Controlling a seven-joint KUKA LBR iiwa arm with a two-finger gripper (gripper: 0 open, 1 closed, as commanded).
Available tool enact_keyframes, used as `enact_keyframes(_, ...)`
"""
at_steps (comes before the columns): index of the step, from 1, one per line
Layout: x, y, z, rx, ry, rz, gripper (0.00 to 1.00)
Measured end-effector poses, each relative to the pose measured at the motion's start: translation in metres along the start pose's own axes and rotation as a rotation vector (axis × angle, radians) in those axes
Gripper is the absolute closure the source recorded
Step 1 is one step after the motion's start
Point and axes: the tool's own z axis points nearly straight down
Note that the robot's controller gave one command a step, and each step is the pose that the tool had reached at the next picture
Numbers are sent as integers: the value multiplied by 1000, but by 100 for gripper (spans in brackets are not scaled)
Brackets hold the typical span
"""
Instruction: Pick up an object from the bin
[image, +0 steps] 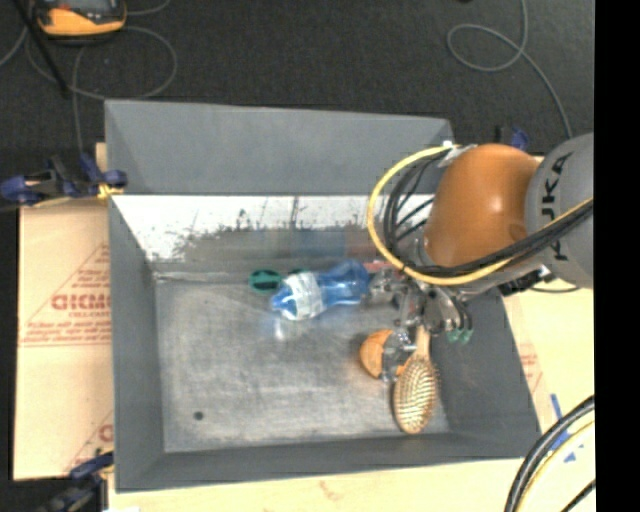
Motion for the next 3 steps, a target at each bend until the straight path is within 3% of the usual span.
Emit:
enact_keyframes(1, 9, -10, 75, -1, 4, -21, 0)
enact_keyframes(2, -5, -55, 100, -1, 5, -64, 100)
enact_keyframes(3, -5, -55, 100, -1, 5, -64, 100)
